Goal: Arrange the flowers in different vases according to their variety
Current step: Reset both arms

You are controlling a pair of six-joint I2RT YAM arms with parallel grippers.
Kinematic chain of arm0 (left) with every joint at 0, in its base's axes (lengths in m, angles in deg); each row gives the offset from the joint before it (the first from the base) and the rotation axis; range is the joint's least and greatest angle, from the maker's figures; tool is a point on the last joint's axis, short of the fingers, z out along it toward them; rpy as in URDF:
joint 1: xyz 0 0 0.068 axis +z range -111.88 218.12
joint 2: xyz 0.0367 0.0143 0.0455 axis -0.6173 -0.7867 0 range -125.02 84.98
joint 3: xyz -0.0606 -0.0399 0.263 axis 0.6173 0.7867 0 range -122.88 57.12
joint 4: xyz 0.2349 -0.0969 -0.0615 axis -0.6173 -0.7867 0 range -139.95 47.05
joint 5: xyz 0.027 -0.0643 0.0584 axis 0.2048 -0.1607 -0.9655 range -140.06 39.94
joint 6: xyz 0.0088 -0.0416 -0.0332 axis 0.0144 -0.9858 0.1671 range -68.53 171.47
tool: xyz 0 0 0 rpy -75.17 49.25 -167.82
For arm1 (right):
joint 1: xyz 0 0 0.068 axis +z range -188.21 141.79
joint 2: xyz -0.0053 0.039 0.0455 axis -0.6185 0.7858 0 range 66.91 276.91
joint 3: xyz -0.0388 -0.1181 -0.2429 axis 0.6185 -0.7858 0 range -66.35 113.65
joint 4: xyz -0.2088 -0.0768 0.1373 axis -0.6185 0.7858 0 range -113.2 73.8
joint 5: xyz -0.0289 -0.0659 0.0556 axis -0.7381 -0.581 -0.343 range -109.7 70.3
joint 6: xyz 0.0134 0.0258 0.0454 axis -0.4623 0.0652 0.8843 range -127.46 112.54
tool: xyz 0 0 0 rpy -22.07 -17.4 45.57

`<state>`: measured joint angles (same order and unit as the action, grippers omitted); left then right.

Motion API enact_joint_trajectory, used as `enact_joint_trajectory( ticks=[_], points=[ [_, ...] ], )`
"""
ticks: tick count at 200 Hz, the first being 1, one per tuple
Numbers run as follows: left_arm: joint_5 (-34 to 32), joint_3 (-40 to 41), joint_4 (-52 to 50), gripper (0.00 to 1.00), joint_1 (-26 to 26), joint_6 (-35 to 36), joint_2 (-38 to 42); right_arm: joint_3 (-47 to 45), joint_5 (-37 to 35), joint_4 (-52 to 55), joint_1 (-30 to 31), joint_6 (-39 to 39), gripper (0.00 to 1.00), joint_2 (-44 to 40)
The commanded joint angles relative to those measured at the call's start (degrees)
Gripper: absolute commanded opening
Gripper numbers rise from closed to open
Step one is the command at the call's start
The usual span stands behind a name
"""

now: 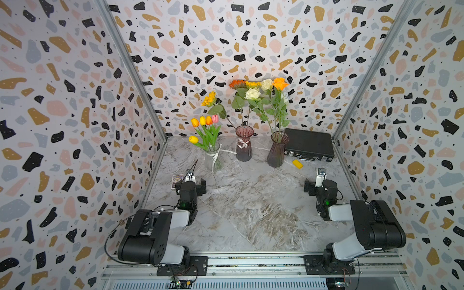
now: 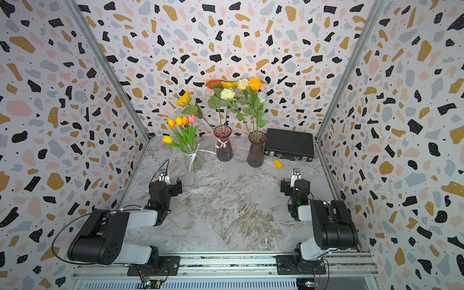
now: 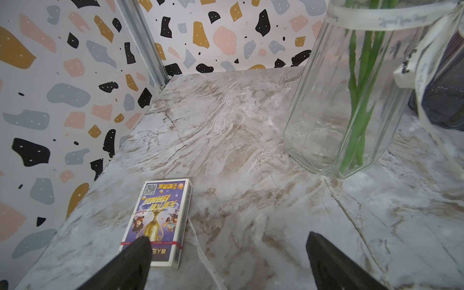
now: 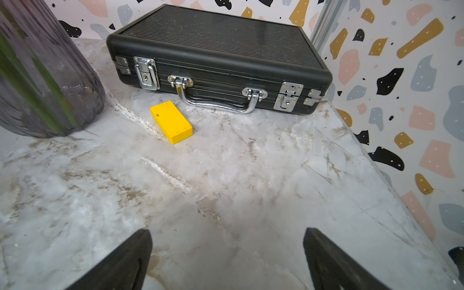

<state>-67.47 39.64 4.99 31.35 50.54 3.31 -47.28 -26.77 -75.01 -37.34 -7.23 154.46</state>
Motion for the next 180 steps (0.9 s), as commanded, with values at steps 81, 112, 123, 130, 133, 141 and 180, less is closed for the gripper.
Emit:
enact_joint_trajectory(
  ticks=[81,112,123,130,133,141,180],
  points=[
    [0.3,0.1,1.7,1.00,0.1,-0.5,0.3,0.4,0.0,0.0,0.0,0.5,1.00,-1.1],
    [0.3,0.2,1.8,1.00,0.1,-0.5,0.3,0.4,0.1,0.0,0.0,0.5,1.00,-1.1],
    [0.2,0.1,1.8,1.00,0.1,-0.5,0.2,0.4,0.0,0.0,0.0,0.5,1.00,-1.1],
    [0.2,0.1,1.8,0.99,0.1,-0.5,0.2,0.4,0.0,0.0,0.0,0.4,1.00,-1.1],
    [0.3,0.1,1.8,1.00,0.1,-0.4,0.2,0.4,0.0,0.0,0.0,0.4,1.00,-1.1],
    [0.3,0.1,1.8,0.99,0.1,-0.5,0.3,0.4,0.0,0.0,0.0,0.5,1.00,-1.1],
    [0.2,0.2,2.3,1.00,0.1,-0.3,0.0,0.4,0.0,0.0,0.0,0.5,1.00,-1.1]
  ],
)
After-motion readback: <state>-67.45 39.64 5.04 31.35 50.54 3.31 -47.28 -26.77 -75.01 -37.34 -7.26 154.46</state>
